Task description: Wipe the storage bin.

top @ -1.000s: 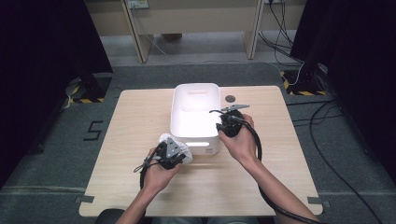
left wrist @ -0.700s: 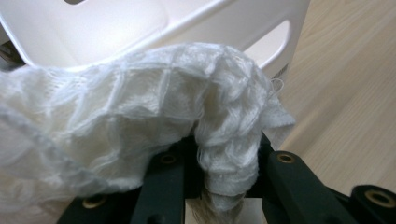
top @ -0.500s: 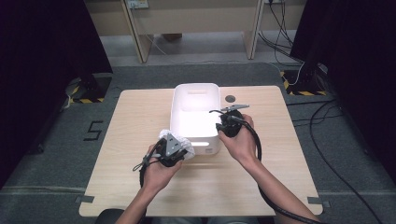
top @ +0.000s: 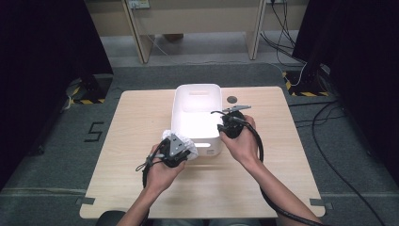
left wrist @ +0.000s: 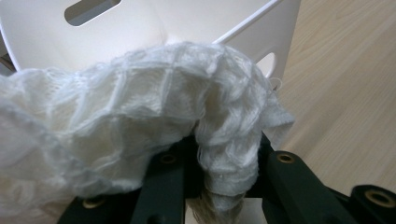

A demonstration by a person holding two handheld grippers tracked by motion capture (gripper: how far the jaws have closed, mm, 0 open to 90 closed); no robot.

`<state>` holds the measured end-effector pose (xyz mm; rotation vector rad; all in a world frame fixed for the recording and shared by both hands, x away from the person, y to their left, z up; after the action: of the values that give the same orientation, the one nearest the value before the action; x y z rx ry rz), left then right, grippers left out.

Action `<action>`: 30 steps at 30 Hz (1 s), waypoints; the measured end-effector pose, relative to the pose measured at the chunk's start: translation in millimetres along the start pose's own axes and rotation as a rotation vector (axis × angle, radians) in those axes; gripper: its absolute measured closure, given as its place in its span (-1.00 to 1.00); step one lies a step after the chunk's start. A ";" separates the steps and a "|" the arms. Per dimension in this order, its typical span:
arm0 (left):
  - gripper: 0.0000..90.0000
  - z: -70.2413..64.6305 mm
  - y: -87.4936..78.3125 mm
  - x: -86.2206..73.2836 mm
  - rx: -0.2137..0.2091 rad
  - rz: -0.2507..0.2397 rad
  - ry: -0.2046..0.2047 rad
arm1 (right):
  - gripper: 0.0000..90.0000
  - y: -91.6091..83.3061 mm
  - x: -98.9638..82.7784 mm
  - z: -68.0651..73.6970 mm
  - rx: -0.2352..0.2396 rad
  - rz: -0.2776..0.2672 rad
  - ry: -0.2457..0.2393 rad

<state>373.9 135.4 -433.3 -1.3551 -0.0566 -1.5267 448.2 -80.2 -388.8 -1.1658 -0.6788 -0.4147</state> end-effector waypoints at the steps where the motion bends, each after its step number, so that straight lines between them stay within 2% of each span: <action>1: 0.66 0.0 0.0 0.0 0.000 0.000 0.000 | 0.63 0.0 0.0 0.0 0.000 0.000 0.000; 6: 0.67 -2.0 4.9 -5.6 0.010 -0.003 0.020 | 0.63 0.2 0.0 0.1 0.001 0.000 0.000; 7: 0.67 -3.9 6.2 -7.1 0.006 0.006 0.011 | 0.63 0.0 -0.2 0.5 0.001 0.001 0.005; 12: 0.67 -8.2 12.6 -12.4 0.003 0.040 0.037 | 0.63 0.3 0.0 0.4 0.001 0.000 0.002; 15: 0.67 -11.1 19.8 -18.6 -0.006 0.051 0.025 | 0.63 0.2 -0.2 0.5 0.001 0.000 0.004; 17: 0.67 -10.8 22.6 -21.0 0.000 0.049 0.040 | 0.63 0.3 0.0 0.3 0.001 -0.001 0.002; 22: 0.67 -11.8 27.9 -24.5 -0.002 0.060 0.042 | 0.62 0.7 -0.1 1.0 0.004 -0.003 0.001; 23: 0.67 -13.2 29.1 -25.6 -0.012 0.070 0.029 | 0.62 0.7 -0.1 1.0 0.004 -0.004 0.001; 26: 0.67 -14.7 35.3 -29.4 -0.014 0.074 0.041 | 0.62 0.8 -0.2 1.0 0.002 -0.004 -0.001; 30: 0.67 -16.8 40.8 -33.3 -0.027 0.095 0.031 | 0.62 0.9 -0.2 1.2 0.004 -0.005 0.000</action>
<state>384.2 127.8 -487.1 -1.3369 0.0474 -1.4726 448.3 -78.8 -389.3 -1.1608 -0.6826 -0.4173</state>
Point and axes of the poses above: each handheld gripper's, and its own axes: y roughly forward along the jaws, x roughly out of its top, z roughly to its left, the point moved 1 cm from there along y, roughly forward along the jaws, and after that the axes turned 13 degrees about y, right-handed, at the moved point
